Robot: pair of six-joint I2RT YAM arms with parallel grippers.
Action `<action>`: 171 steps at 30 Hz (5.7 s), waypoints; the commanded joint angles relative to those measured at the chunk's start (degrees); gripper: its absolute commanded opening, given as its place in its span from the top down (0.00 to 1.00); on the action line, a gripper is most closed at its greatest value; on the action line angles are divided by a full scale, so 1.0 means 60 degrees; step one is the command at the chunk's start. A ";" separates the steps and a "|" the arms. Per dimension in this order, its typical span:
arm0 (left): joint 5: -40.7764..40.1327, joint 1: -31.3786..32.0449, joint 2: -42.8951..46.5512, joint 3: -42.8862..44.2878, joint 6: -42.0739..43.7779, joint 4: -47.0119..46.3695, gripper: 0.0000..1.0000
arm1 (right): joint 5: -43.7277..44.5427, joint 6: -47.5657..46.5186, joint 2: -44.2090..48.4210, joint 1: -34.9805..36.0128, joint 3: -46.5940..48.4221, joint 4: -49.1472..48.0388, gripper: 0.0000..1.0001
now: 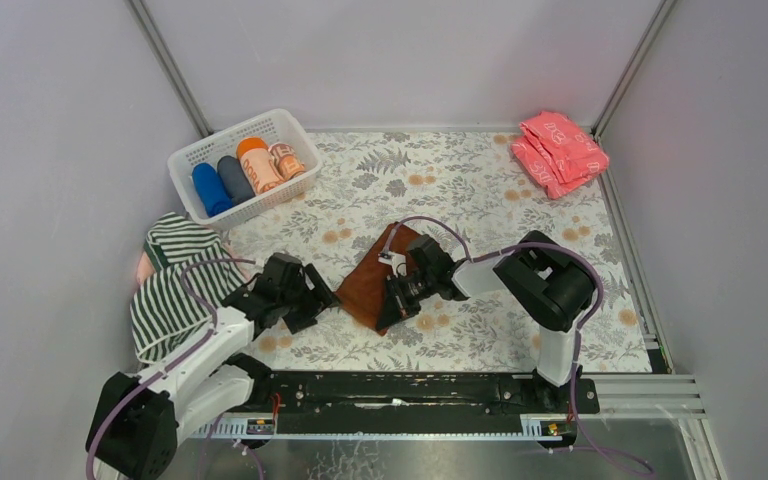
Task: Roll the towels
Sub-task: Roll the towel at the center of the board.
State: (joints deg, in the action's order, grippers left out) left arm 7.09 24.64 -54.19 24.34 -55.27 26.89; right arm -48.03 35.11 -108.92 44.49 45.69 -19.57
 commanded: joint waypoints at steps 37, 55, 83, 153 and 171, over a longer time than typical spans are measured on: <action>0.0186 -0.0061 -0.2735 -0.0729 -0.0219 -0.3161 0.49 | 0.3835 -0.2275 0.2617 0.0412 0.1834 0.4696 0.60; 0.0105 -0.0064 -0.2702 -0.0790 -0.0245 -0.2945 0.50 | 0.6376 -0.3719 0.1511 0.2581 0.3357 0.5785 0.55; 0.0090 -0.0059 -0.2810 -0.0724 -0.0252 -0.2846 0.51 | 1.0087 -0.4647 -0.0143 0.3932 0.4169 0.7324 0.53; -0.0036 -0.0080 -0.3775 0.0618 0.0098 -0.2763 0.55 | 0.3721 -0.2367 0.1935 0.0541 0.1879 0.4686 0.50; -0.0044 -0.0076 -0.3805 0.0616 0.0122 -0.2695 0.55 | 1.2041 -0.4999 0.1964 0.4884 0.2913 0.5136 0.47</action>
State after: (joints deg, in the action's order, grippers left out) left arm 9.65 24.62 -75.20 28.67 -56.45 9.34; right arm 14.02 9.23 -94.32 72.34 60.27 12.16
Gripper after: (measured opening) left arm 0.454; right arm 0.530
